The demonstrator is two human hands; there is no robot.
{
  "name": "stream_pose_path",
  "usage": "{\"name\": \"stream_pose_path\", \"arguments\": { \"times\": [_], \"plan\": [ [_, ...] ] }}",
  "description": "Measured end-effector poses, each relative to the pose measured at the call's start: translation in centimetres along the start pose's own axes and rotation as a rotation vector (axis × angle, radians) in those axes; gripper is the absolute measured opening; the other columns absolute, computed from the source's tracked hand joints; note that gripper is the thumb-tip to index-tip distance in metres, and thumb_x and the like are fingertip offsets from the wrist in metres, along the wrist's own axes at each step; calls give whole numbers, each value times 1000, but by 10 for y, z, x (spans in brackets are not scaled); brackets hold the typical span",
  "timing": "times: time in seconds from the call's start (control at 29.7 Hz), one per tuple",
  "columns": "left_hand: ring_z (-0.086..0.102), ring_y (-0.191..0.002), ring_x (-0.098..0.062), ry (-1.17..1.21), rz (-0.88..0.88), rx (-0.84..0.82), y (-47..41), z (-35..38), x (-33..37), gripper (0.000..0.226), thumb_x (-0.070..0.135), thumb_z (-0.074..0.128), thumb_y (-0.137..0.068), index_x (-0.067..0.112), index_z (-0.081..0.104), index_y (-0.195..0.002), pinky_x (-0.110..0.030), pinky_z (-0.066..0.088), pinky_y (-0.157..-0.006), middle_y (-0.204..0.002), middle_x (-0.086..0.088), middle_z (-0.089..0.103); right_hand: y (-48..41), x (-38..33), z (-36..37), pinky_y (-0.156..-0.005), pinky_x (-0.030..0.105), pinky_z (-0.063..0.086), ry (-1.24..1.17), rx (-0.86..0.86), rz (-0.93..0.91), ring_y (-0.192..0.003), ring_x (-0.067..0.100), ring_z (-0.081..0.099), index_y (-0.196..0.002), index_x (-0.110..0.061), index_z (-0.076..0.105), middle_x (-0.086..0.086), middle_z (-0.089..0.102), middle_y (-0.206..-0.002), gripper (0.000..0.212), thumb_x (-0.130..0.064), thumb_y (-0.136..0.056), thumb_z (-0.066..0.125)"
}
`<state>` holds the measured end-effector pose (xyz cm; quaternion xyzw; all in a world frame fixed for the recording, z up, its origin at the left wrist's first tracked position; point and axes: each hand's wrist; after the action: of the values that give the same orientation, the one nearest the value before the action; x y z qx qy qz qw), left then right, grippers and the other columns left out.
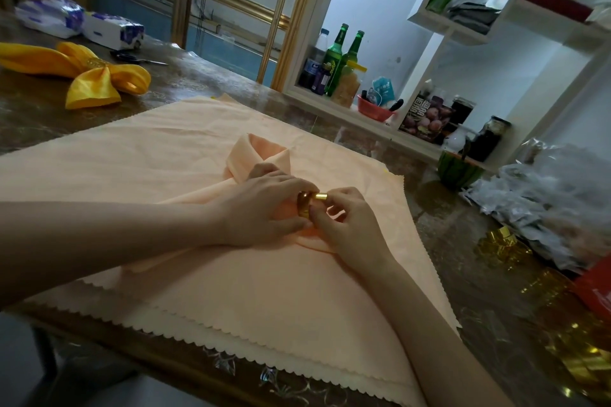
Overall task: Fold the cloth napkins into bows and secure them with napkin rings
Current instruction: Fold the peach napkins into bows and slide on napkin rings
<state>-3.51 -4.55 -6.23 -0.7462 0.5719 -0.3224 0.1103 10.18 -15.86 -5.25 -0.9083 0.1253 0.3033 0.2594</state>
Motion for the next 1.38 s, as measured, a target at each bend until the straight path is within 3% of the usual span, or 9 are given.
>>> {"name": "stream_pose_path", "arguments": {
  "times": [0.3, 0.47, 0.64, 0.84, 0.98, 1.04, 1.11, 1.25, 1.38],
  "plan": [
    [53, -110, -23, -25, -31, 34, -4, 1, -4, 65, 61, 44, -65, 22, 58, -115, -50, 36, -100, -114, 4, 61, 1, -4, -1, -68, 10, 42, -96, 175, -2, -84, 6, 51, -70, -9, 64, -3, 56, -90, 15, -22, -71, 71],
    [55, -104, -20, 54, 8, 91, -6, 4, -11, 55, 45, 50, -65, 16, 59, -112, -22, 23, -99, -106, 2, 64, 6, -9, -3, -59, 14, 47, -316, 217, 94, -71, 10, 57, -64, -8, 54, -1, 66, -77, 17, -7, -77, 65],
    [50, -113, -20, 76, -129, 137, -9, 7, -16, 57, 35, 50, -62, 17, 57, -115, -13, 12, -99, -111, 1, 61, 8, -15, -5, -52, 19, 41, -415, 333, 231, -63, 12, 45, -70, -11, 47, 2, 46, -67, 14, -11, -78, 59],
    [51, -118, -19, 69, -167, 157, -9, 6, -13, 57, 29, 47, -63, 17, 57, -118, -20, 17, -95, -119, 0, 61, 9, -22, -19, -62, 20, 42, -157, 56, 320, -86, 9, 53, -102, -35, 57, -15, 50, -98, 31, -9, -86, 56],
    [46, -127, -18, 97, -129, 131, -6, 6, -15, 52, 23, 48, -74, 20, 53, -126, -39, 29, -108, -137, 0, 51, 15, -18, -11, -89, 11, 38, 499, -17, 125, -101, 1, 43, -126, -23, 58, -5, 50, -121, 42, -11, -86, 61],
    [47, -126, -16, 89, -127, 144, -5, 9, -15, 46, 15, 53, -82, 22, 51, -127, -35, 26, -106, -137, 2, 51, 13, -18, -6, -96, 16, 30, 589, 6, -39, -108, 5, 42, -128, -26, 57, -6, 53, -124, 46, -8, -85, 59],
    [51, -118, -14, 82, -131, 184, -5, 10, -14, 47, 10, 56, -83, 23, 48, -128, -25, 23, -97, -129, 4, 56, 0, -22, -4, -92, 18, 29, 568, -42, -121, -101, 2, 47, -120, -28, 63, -10, 60, -117, 34, -14, -91, 53],
    [62, -100, -15, 150, -119, 259, -6, 7, -15, 45, 13, 59, -72, 21, 55, -117, -30, 39, -93, -107, 5, 66, -29, -35, 3, -81, 12, 42, 141, -317, 110, -94, -1, 52, -121, -28, 60, -15, 56, -109, 31, -18, -99, 41],
    [52, -116, -20, 188, -166, 283, -7, 4, -17, 53, 15, 46, -71, 17, 53, -123, -32, 36, -99, -130, -3, 50, -47, -34, 12, -76, 11, 46, 19, -334, 136, -87, -2, 56, -116, -26, 64, -14, 59, -101, 26, -19, -98, 46]
  ]
}}
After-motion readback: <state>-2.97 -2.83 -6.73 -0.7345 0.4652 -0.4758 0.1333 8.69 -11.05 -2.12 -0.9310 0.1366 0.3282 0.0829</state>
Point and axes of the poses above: each hand's wrist, its own y-axis away from the middle knuckle, its own z-axis out of the palm, x = y × z
